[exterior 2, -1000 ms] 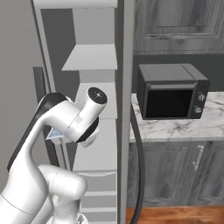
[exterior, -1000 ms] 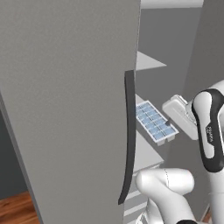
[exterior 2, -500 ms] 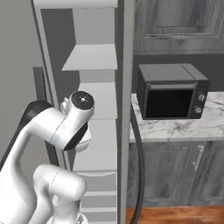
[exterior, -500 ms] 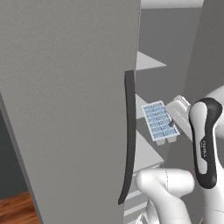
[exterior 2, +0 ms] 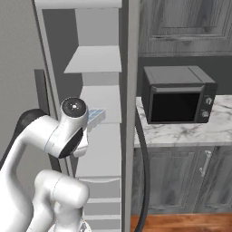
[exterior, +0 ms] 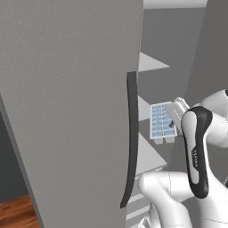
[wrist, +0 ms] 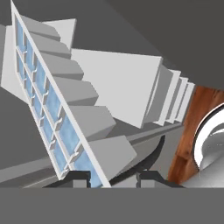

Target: The ice cube tray has been filled with water. Take the tray and place it in the freezer to make ice. Close the freezer door after placing the tray.

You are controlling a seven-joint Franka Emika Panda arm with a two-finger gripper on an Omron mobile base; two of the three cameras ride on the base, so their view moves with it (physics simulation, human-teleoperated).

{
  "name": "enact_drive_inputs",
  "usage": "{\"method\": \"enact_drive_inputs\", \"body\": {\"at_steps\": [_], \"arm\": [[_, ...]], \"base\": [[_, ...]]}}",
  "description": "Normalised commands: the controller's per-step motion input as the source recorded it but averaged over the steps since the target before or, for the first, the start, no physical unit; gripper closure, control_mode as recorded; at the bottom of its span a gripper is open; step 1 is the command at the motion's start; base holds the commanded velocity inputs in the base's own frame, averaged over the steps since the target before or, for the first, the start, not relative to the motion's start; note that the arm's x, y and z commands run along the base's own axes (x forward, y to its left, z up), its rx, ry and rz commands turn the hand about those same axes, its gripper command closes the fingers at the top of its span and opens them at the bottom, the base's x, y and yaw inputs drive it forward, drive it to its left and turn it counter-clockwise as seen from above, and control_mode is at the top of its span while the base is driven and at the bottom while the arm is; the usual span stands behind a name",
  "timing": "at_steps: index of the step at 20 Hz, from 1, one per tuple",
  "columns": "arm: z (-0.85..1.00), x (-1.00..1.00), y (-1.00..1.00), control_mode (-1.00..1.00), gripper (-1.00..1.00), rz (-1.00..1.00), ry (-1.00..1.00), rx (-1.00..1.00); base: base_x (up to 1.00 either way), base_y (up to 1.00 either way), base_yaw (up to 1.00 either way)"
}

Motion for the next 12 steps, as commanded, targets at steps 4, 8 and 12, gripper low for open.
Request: {"method": "enact_drive_inputs", "body": {"at_steps": [4, 8, 12], "arm": [[0.0, 0.13, -0.07, -1.0, 1.0, 0.0, 0.0, 0.0], [0.0, 0.01, -0.01, -1.0, 1.0, 0.0, 0.0, 0.0], [0.0, 0.13, 0.0, -1.0, 1.0, 0.0, 0.0, 0.0]], "base": [[0.0, 0.0, 0.0], [0.0, 0.0, 0.0], [0.0, 0.0, 0.0]]}}
